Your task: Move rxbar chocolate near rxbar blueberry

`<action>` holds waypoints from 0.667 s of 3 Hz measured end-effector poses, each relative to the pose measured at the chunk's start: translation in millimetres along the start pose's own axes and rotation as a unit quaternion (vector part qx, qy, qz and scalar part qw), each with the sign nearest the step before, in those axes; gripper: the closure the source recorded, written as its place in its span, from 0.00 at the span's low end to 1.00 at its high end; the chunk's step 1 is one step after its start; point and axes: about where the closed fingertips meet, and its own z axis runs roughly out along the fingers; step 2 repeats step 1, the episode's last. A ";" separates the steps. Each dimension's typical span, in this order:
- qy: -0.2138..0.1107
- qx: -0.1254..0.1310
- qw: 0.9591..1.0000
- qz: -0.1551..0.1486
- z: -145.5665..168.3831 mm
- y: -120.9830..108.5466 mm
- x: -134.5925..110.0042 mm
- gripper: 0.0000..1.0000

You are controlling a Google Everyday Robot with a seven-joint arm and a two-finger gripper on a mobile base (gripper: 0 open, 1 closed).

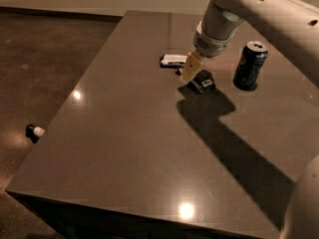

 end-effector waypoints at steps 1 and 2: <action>0.000 0.000 1.000 0.000 0.4 0.2 -0.1 0.00; 0.000 0.000 1.000 0.000 0.4 0.2 -0.1 0.00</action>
Offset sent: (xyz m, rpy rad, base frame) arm 0.0000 0.0000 0.0000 0.0000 0.0000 0.0000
